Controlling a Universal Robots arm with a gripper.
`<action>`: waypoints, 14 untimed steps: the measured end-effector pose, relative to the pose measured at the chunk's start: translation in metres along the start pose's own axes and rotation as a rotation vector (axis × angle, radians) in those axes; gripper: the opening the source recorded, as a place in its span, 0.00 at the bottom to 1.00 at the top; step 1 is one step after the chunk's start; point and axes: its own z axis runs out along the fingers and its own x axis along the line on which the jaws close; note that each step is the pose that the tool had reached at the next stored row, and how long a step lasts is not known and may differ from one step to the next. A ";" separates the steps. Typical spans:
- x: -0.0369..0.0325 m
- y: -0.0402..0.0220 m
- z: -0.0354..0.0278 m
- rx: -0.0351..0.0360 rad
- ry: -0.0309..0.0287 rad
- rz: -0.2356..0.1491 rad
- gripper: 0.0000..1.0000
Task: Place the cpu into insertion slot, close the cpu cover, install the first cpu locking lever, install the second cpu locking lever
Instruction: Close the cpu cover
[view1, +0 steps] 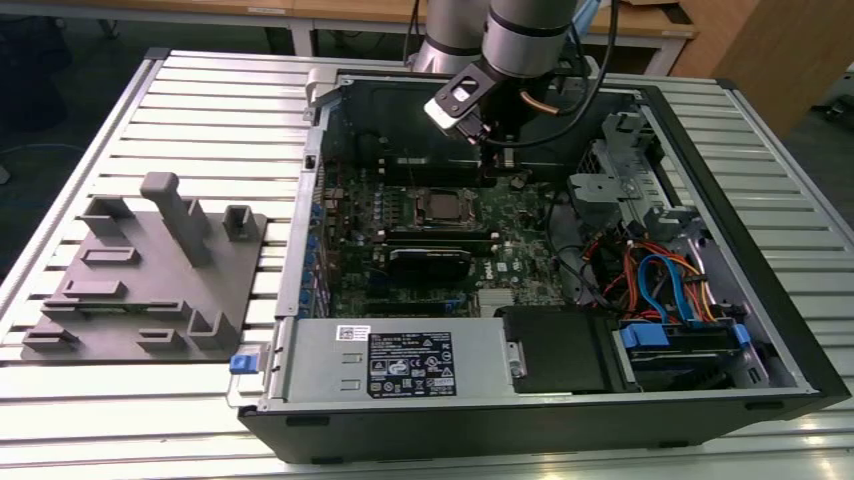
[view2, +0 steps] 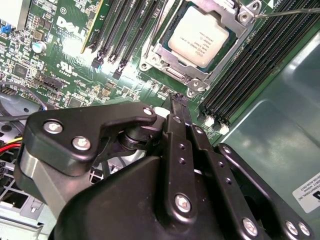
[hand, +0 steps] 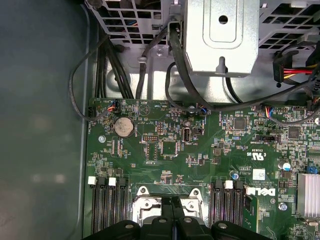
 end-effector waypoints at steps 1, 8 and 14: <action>0.0000 -0.0004 0.0000 0.0000 0.0000 0.000 0.10; 0.0001 -0.0070 0.0018 0.0000 0.0000 0.000 0.10; 0.0003 -0.0232 0.0074 0.0010 0.0000 0.000 0.10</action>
